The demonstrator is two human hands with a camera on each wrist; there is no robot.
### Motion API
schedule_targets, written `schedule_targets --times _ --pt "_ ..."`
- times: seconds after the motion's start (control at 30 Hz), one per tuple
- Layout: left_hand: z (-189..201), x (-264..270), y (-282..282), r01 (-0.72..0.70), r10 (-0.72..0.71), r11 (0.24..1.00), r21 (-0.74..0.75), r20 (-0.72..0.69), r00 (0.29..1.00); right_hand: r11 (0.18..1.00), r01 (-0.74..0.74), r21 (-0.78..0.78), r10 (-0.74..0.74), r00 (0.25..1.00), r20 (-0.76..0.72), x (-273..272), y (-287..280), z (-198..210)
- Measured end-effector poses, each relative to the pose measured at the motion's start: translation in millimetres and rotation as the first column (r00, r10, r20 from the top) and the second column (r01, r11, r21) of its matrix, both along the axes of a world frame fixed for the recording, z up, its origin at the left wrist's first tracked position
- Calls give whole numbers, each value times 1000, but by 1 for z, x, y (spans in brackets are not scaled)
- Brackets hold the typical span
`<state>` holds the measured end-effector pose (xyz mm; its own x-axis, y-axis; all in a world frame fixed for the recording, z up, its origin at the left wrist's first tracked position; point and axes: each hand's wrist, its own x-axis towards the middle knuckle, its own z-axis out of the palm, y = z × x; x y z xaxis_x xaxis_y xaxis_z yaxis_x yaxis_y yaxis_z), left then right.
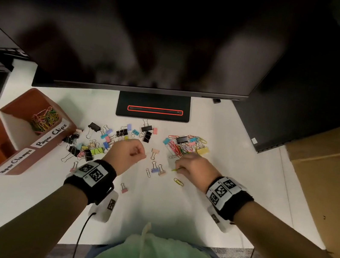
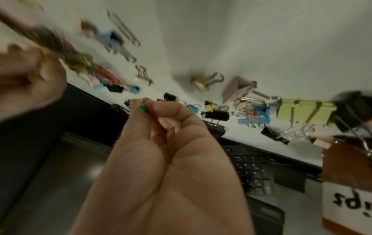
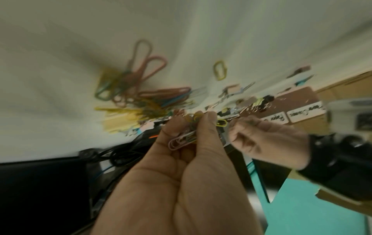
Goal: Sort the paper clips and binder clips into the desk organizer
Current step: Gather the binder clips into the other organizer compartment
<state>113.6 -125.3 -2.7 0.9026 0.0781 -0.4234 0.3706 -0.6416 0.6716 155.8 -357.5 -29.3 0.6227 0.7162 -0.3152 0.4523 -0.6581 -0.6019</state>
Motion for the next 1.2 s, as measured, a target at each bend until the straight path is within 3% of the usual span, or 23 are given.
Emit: schedule_targets --times 0.13,0.23,0.37,0.5,0.77,0.87,1.0,1.1,1.2 --pt "-7 -23 -6 238 -234 970 47 -73 970 996 94 4 -94 996 -8 8 -23 2" --pt "-17 -27 -11 385 -369 914 129 -130 920 997 53 -54 -56 997 -54 1 -27 3" --pt "-20 -22 -17 417 -402 882 217 -114 909 994 -24 -103 15 997 -82 -22 -15 2" --pt "-30 -16 -15 428 -406 867 255 -137 903 985 -6 -172 -2 999 -47 -31 1 -9" --pt "-33 -21 -18 547 -521 744 383 -179 834 972 -9 -235 19 999 39 -32 12 -20" --pt "-38 -28 -15 525 -510 757 389 -151 847 966 -18 -258 31 998 46 -31 14 -18" --pt "-30 -33 -13 418 -407 863 283 -100 908 954 -29 -297 31 999 3 -32 18 -13" --pt "-13 -40 -1 207 -210 971 116 6 978 953 -55 -299 41 998 -53 -35 22 -9" --pt "12 -45 35 -11 -1 998 66 177 984 966 -23 -258 4 997 -75 -29 37 7"
